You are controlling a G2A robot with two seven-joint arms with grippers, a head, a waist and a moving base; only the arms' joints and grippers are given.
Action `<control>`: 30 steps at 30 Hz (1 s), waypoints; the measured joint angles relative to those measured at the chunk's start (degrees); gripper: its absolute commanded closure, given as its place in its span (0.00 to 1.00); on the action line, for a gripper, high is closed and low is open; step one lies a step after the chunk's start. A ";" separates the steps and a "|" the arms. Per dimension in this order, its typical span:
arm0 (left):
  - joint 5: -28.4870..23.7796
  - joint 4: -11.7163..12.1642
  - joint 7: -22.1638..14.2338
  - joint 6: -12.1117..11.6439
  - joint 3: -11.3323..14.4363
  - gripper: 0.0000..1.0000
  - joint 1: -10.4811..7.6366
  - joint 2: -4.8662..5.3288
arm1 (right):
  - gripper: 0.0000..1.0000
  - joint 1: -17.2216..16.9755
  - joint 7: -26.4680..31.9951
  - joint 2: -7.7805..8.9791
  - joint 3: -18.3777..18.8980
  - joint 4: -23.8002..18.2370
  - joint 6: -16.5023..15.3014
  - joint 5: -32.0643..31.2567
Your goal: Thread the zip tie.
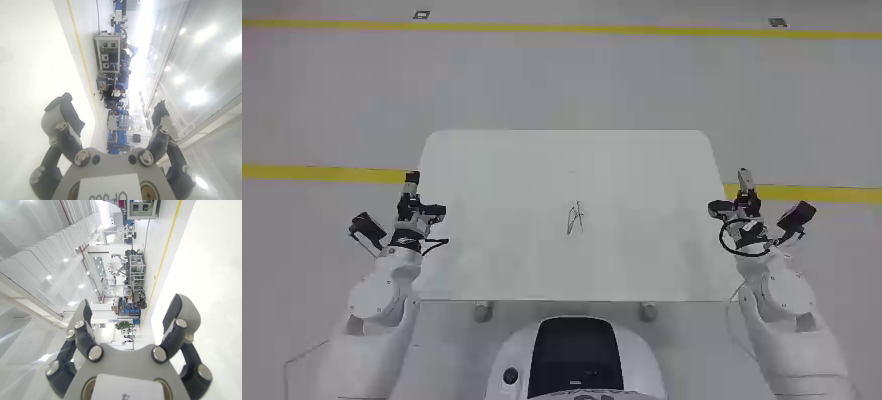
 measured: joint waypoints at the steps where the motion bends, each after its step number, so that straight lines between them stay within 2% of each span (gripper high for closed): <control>1: 0.00 0.00 0.00 0.00 0.00 0.22 0.00 0.00 | 0.00 0.00 0.00 0.00 0.00 0.00 0.00 0.00; 2: 0.00 0.00 0.00 0.00 0.00 0.00 0.00 0.00 | 0.00 0.00 0.00 0.00 0.00 0.00 0.00 0.00; 4: 0.00 0.00 0.00 0.00 0.00 0.00 0.00 0.00 | 0.00 0.05 0.05 0.03 -0.06 -0.06 0.05 -0.05; 6: 0.00 0.00 0.00 0.00 0.00 0.00 0.00 0.00 | 0.00 1.05 1.01 0.25 -1.22 -1.43 1.66 -2.47; 11: 0.00 0.00 0.00 0.00 0.00 0.00 0.00 0.00 | 0.00 3.55 2.20 0.34 -6.07 -2.61 7.06 -19.12; 14: 0.00 0.00 0.00 0.00 0.00 0.00 0.00 0.00 | 0.00 4.44 2.89 0.20 -9.30 -2.30 8.80 -25.46; 28: 0.00 0.00 0.00 0.00 0.00 0.00 0.00 0.00 | 0.00 4.54 3.16 0.19 -9.77 -2.29 8.59 -26.33; 30: 0.00 0.00 0.00 0.00 0.00 0.00 0.00 0.00 | 0.00 5.87 4.15 0.33 -10.25 -3.41 9.47 -28.77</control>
